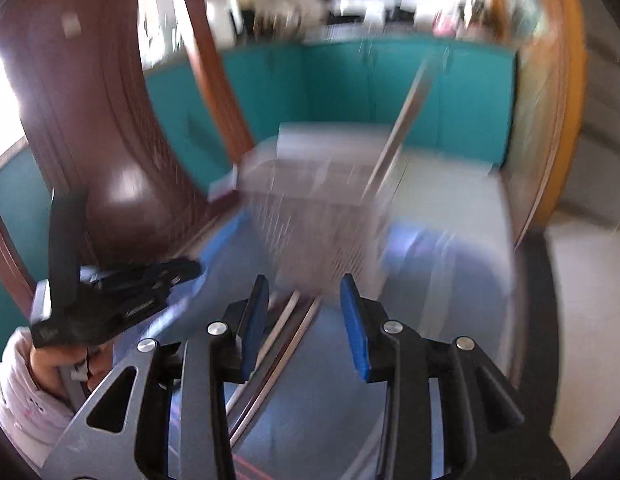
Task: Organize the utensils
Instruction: 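Lower both tools back to the chopstick pile and grasp chopsticks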
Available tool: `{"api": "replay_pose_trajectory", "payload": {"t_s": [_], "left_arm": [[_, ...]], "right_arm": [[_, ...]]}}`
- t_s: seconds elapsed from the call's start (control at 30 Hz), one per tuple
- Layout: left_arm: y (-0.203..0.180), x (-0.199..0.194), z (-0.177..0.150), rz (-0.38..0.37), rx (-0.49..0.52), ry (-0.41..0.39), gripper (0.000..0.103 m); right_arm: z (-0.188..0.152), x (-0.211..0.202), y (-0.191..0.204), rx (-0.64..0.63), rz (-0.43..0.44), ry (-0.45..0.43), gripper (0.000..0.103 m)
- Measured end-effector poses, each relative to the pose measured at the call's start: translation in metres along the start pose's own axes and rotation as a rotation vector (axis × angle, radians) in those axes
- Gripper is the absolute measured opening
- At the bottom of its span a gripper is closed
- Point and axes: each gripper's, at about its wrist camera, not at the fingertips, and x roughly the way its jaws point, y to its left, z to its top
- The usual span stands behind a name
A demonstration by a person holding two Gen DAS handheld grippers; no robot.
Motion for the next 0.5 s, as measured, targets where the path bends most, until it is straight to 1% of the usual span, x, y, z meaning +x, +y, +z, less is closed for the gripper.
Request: {"api": "replay_pose_trajectory", "payload": {"t_s": [0.03,0.1,0.13,0.2,0.3,0.43,0.5], "left_arm": [[-0.004,0.007,-0.004,-0.006,0.027,0.033,0.014],[-0.011,0.016,-0.011,-0.029,0.064,0.087,0.014],[-0.015,0.020,-0.015,-0.034,0.080,0.115,0.014],[-0.018,0.023,-0.020,-0.040,0.101,0.137,0.014],[-0.022,0.025,-0.020,-0.057,0.118,0.161,0.014],[-0.024,0.029,-0.023,-0.045,0.126,0.195,0.014],[-0.023,0.028,-0.025,-0.046,0.124,0.195,0.014]], "right_arm": [[-0.008,0.026,-0.003,0.029,0.011,0.072,0.037],[-0.018,0.060,-0.008,0.086,0.006,0.169,0.037],[-0.022,0.072,-0.009,0.108,0.005,0.201,0.037],[-0.029,0.093,-0.011,0.146,-0.014,0.254,0.037],[-0.032,0.103,-0.005,0.134,-0.044,0.272,0.037],[-0.034,0.108,0.010,0.081,-0.083,0.264,0.037],[-0.034,0.112,0.017,0.055,-0.105,0.260,0.037]]}}
